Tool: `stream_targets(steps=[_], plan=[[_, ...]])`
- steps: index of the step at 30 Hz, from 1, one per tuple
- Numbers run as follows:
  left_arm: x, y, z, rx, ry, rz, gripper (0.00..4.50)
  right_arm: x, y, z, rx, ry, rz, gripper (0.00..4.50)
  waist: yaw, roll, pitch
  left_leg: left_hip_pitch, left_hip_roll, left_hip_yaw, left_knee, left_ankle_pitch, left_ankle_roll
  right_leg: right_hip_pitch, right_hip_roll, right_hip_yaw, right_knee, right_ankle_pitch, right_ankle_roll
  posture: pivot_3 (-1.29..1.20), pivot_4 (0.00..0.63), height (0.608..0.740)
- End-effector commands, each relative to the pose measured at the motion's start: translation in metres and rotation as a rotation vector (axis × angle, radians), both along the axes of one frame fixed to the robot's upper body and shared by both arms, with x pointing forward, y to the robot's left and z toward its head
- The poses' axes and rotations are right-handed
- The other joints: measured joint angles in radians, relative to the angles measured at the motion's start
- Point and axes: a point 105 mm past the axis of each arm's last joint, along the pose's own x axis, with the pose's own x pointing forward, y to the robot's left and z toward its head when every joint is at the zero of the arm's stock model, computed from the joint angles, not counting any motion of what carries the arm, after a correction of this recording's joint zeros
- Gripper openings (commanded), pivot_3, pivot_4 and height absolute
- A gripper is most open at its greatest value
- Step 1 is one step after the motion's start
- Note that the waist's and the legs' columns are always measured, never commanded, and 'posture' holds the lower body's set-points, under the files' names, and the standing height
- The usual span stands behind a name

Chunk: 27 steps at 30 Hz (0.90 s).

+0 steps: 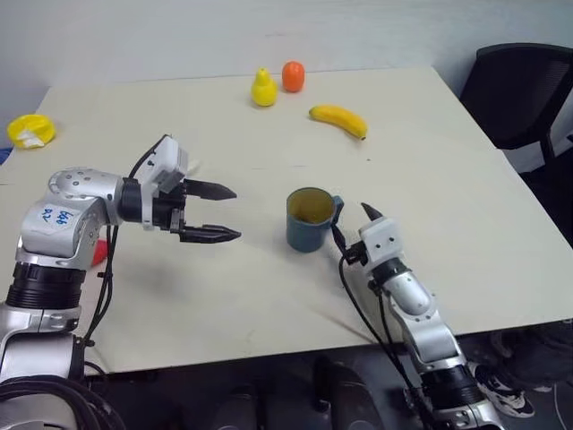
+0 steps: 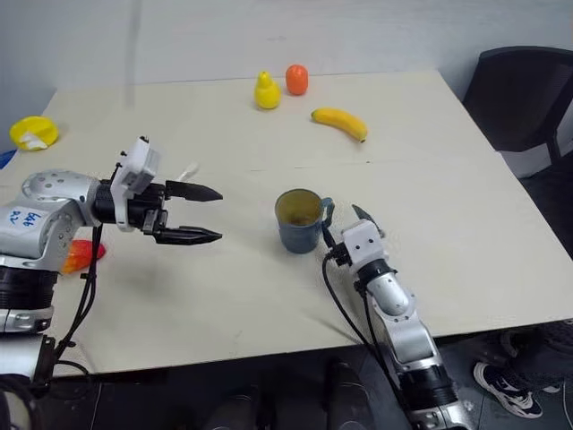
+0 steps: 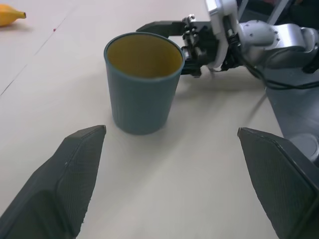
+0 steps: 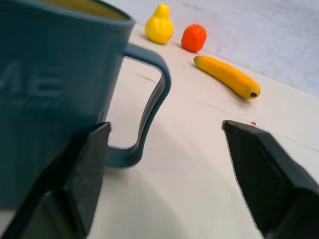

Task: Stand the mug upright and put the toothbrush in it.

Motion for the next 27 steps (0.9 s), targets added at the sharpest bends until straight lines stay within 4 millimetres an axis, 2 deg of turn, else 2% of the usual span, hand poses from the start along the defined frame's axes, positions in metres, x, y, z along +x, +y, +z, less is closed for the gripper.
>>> stream_targets(steps=[1, 3, 6, 9, 12, 14, 18, 22, 27], plan=[[0.01, 0.008, 0.011, 0.006, -0.063, 0.046, 4.5, -0.015, -0.007, 0.02, 0.001, 0.014, 0.032, 3.83, 0.002, 0.0, 0.0, 0.0, -0.001, 0.0, 0.0, 0.0, 0.0, 0.0, 0.0, 0.0, 0.0, 0.0, 0.0, 0.0, 0.15, 0.74], [0.02, 0.016, 0.014, 0.008, -0.085, 0.105, 4.5, -0.027, -0.014, 0.025, -0.003, 0.045, 0.045, 3.83, 0.003, 0.0, 0.0, 0.0, -0.001, 0.0, 0.0, 0.0, 0.001, 0.0, 0.0, 0.0, 0.0, 0.0, 0.0, 0.0, 0.15, 0.74], [0.049, 0.037, 0.022, 0.004, -0.136, 0.278, 4.5, -0.052, -0.026, 0.044, 0.031, 0.095, 0.09, 3.83, 0.011, 0.0, 0.0, -0.001, -0.003, 0.0, 0.001, -0.001, 0.002, 0.0, 0.0, -0.001, -0.001, 0.0, 0.0, 0.0, 0.15, 0.74], [0.072, 0.056, 0.022, 0.044, -0.162, 0.426, 4.5, -0.073, -0.027, 0.061, 0.083, 0.142, 0.17, 3.83, 0.024, -0.001, 0.0, 0.0, -0.003, 0.0, 0.001, -0.002, 0.003, 0.001, 0.0, 0.0, 0.0, 0.0, 0.001, 0.0, 0.15, 0.74], [0.098, 0.079, 0.012, 0.151, -0.158, 0.615, 4.5, -0.104, -0.019, 0.084, 0.111, 0.184, 0.349, 4.46, 0.031, -0.001, 0.0, 0.0, -0.004, 0.0, 0.002, -0.002, 0.004, 0.002, 0.0, -0.001, -0.001, 0.001, 0.001, 0.0, 0.15, 0.74], [0.105, 0.082, 0.009, 0.184, -0.158, 0.65, 4.5, -0.116, -0.017, 0.094, 0.104, 0.205, 0.417, 4.46, 0.031, -0.002, 0.0, 0.0, -0.004, 0.001, 0.001, -0.002, 0.005, 0.002, 0.0, -0.001, -0.001, 0.001, 0.002, 0.0, 0.15, 0.74], [0.125, 0.074, -0.015, 0.326, -0.121, 0.748, 4.5, -0.142, -0.016, 0.145, 0.106, 0.232, 0.613, 4.46, 0.045, -0.004, 0.002, -0.001, -0.005, 0.002, 0.002, -0.003, 0.009, 0.003, -0.002, -0.001, -0.005, 0.003, 0.006, 0.0, 0.15, 0.74], [0.134, 0.066, -0.026, 0.401, -0.122, 0.788, 4.5, -0.145, -0.019, 0.172, 0.083, 0.224, 0.607, 4.46, 0.052, -0.015, 0.003, -0.002, -0.005, 0.002, 0.0, -0.004, 0.011, 0.004, -0.002, -0.002, -0.011, 0.005, 0.008, 0.0, 0.15, 0.74], [0.138, 0.071, -0.033, 0.474, -0.155, 0.844, 4.5, -0.141, -0.021, 0.174, 0.041, 0.238, 0.547, 4.46, 0.055, -0.019, 0.003, -0.005, -0.006, 0.009, 0.0, -0.006, 0.013, 0.003, -0.004, -0.006, -0.015, 0.007, 0.01, 0.0, 0.15, 0.74]])
